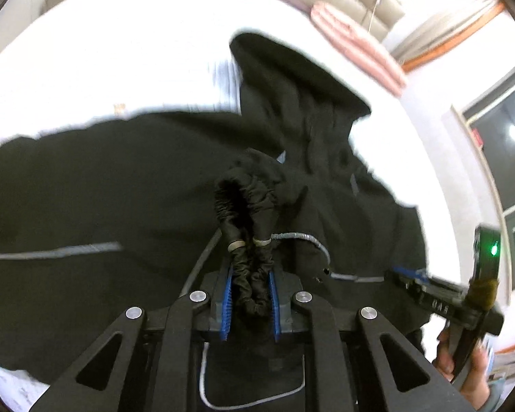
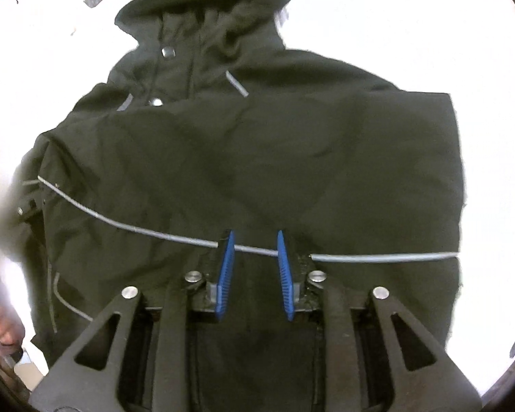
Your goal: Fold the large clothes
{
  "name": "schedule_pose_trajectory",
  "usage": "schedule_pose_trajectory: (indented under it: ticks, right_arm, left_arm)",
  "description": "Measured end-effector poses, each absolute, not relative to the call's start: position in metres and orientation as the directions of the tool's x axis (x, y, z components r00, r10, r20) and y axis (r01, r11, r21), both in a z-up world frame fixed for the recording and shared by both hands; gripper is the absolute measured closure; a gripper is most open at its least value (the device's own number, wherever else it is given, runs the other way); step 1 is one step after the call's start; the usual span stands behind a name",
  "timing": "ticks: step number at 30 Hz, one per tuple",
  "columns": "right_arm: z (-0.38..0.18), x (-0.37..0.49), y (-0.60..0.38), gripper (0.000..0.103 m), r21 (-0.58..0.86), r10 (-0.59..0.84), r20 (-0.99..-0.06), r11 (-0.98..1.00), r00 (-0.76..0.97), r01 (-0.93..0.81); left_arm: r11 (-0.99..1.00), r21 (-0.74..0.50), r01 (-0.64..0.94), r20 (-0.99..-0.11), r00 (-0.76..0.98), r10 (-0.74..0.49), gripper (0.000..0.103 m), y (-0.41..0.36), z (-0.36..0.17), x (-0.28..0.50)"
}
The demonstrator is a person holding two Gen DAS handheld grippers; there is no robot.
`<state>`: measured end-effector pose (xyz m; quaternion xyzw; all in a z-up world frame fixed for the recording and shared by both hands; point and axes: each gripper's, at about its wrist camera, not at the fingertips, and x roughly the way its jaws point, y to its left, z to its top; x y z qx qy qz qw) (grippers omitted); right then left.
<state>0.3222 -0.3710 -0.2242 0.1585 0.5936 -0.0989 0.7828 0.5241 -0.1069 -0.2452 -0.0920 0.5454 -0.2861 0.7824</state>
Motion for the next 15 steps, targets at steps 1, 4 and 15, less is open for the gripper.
schedule_pose_trajectory:
  ticks: [1, 4, 15]
  right_arm:
    - [-0.218, 0.319, -0.372, 0.070, 0.131, 0.029, -0.957, 0.930, 0.288, 0.344]
    - [-0.200, 0.311, -0.378, 0.055, 0.113, -0.001, -0.950, 0.930, 0.312, 0.349]
    - [-0.261, 0.326, -0.357, 0.049, 0.037, -0.008, -0.990, 0.949, 0.140, 0.313]
  left_arm:
    - [0.820, -0.460, 0.340, -0.791, 0.263, -0.552, 0.085, -0.099, -0.238, 0.526]
    - [0.826, -0.477, 0.301, -0.778, 0.293, -0.556, 0.085, -0.073, -0.232, 0.536]
    - [0.890, -0.386, 0.243, -0.874, 0.211, -0.437, 0.063, -0.046, -0.272, 0.535]
